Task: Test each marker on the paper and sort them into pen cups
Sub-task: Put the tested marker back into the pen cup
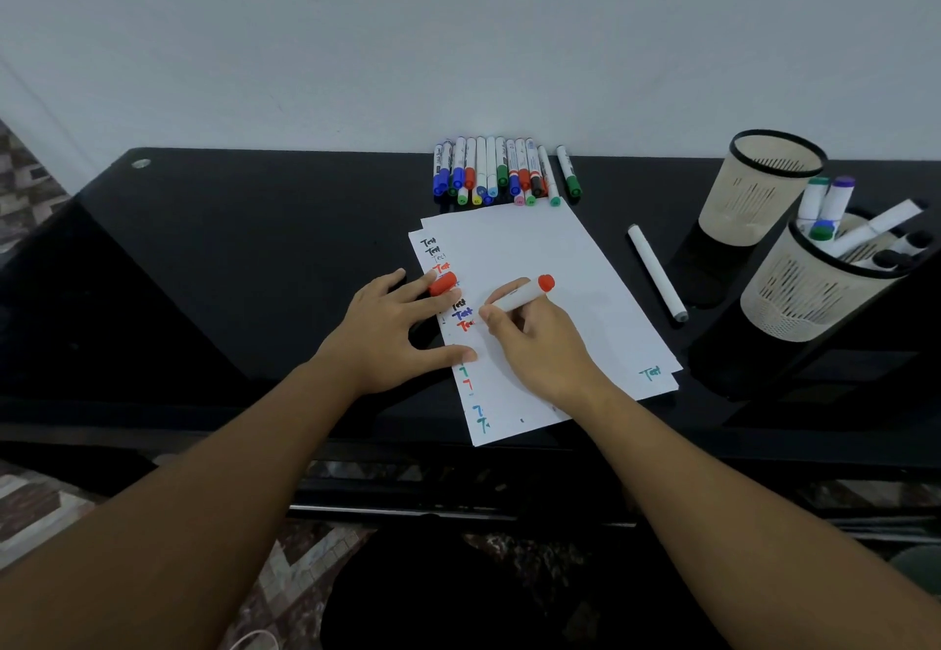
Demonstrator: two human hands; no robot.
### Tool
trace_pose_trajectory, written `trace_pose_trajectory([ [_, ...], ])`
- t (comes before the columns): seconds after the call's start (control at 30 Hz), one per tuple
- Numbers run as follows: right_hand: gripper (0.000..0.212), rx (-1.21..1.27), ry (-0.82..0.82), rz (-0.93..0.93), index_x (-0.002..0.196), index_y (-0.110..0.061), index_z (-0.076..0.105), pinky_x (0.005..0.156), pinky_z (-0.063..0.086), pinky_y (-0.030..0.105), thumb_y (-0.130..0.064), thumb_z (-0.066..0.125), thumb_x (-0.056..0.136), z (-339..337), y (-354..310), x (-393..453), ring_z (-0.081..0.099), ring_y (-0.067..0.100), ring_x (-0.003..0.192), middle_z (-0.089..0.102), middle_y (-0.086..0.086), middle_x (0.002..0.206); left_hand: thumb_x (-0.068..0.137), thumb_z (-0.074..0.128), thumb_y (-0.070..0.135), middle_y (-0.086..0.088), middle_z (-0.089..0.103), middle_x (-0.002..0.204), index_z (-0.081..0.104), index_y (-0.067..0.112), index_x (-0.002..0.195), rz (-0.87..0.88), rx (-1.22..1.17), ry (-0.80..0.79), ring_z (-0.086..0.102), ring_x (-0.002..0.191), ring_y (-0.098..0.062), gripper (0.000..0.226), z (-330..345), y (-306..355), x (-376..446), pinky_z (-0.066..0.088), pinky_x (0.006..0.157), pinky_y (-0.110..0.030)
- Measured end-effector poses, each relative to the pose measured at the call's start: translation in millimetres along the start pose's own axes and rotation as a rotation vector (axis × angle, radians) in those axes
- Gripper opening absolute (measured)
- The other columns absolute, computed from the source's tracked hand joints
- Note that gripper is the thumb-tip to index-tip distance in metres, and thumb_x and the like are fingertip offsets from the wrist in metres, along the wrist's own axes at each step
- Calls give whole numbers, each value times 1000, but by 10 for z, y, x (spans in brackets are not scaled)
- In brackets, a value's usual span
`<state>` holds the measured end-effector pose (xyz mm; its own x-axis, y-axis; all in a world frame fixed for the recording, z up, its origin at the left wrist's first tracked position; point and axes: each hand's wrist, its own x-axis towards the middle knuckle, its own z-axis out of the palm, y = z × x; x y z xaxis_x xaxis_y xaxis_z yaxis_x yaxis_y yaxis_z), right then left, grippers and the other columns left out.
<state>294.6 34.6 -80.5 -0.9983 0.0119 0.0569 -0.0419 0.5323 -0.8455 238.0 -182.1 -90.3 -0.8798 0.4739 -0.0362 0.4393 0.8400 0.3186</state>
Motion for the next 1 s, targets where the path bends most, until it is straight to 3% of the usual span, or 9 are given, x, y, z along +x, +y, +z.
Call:
trace_pose_trajectory([
  [0.17,10,-26,-7,-2,109,-32,60,79,53,24,-37,52,106,5,-7,10,65,6,90,68,-13,99,68,31,101,19,11,167,29,53,153,-2,8,-13,2,156,-21,98,-17,6,4,6,124,-49],
  [0.33,12,-40,-14,-3,109,-30,61,80,53,25,-37,52,106,0,-7,18,65,6,90,69,-13,99,65,29,102,18,12,167,29,53,153,-6,2,-11,3,156,-21,101,-33,16,-2,8,126,-50],
  [0.5,18,-61,-8,16,110,-27,61,85,58,33,-42,52,106,30,31,39,66,9,90,68,-12,99,65,28,103,19,12,167,30,53,152,-5,-5,-8,3,156,-21,101,-9,11,-2,8,126,-51],
  [1.0,20,-38,5,22,113,-25,61,88,56,37,-40,51,106,16,1,18,66,11,93,69,-7,101,67,30,103,19,13,167,30,54,152,5,6,11,3,155,-20,98,5,-12,1,9,126,-50],
])
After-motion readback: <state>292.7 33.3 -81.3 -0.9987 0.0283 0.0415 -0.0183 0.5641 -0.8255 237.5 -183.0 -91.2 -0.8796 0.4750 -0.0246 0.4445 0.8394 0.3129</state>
